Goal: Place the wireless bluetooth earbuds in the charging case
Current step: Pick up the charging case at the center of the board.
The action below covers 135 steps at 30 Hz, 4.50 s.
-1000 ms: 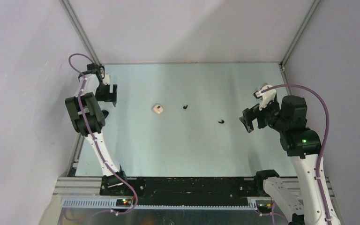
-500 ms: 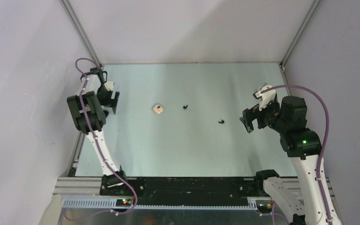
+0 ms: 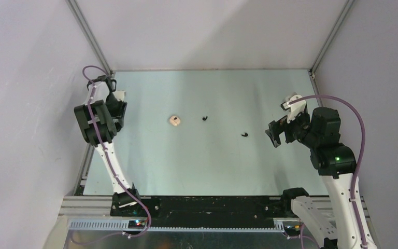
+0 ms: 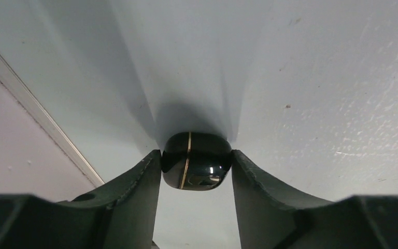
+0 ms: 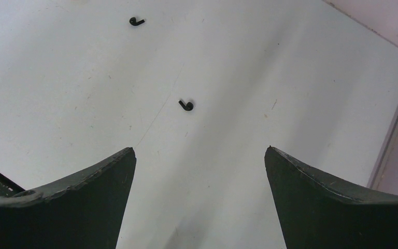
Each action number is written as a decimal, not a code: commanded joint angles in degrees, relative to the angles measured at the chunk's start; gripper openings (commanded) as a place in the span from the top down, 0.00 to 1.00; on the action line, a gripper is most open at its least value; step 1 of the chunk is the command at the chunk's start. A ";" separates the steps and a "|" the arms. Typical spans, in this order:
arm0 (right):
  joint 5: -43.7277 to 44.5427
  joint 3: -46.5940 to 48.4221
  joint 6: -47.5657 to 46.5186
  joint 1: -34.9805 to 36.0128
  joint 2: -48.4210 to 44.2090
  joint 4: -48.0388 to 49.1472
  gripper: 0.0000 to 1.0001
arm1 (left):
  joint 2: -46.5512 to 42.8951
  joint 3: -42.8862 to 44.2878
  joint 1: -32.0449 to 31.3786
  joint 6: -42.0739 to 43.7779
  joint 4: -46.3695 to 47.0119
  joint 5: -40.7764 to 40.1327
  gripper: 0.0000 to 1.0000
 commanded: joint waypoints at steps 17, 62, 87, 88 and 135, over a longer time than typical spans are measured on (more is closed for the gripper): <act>-7.98 7.38 -1.30 11.39 10.96 6.25 0.01 | -23.57 -13.53 -19.28 6.18 9.47 11.24 0.75; -32.81 7.25 27.60 19.06 46.02 25.99 0.18 | -48.35 -34.39 -67.33 13.33 28.19 12.05 0.79; -33.40 7.07 29.58 23.67 49.29 27.92 0.66 | -48.19 -33.57 -67.30 12.62 27.91 11.85 0.77; -33.30 7.07 29.46 23.63 49.08 27.89 0.70 | -48.23 -33.61 -67.28 12.58 27.94 11.91 0.75; -40.44 6.06 30.62 9.73 17.02 44.98 0.87 | -51.39 -33.38 -52.66 -29.07 57.51 56.31 0.01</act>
